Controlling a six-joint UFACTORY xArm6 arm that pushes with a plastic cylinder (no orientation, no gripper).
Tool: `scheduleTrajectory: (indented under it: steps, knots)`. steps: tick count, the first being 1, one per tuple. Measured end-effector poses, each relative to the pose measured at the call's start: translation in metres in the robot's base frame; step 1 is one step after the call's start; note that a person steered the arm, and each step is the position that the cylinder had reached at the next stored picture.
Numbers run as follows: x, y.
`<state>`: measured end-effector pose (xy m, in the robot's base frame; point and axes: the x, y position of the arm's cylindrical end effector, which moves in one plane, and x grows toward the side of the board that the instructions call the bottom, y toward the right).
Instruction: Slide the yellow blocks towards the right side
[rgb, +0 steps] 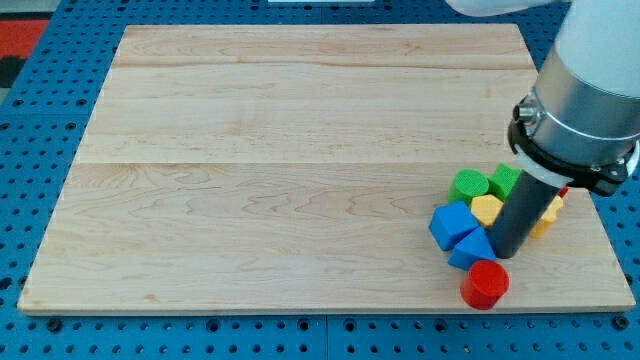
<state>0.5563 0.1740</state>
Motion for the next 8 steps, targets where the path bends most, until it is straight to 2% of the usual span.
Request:
scheduleTrajectory:
  steps: [2,4,6,8]
  knots:
    - [0.004,0.016]
    - [-0.013,0.010]
    - [-0.013,-0.059]
    - [-0.040,-0.108]
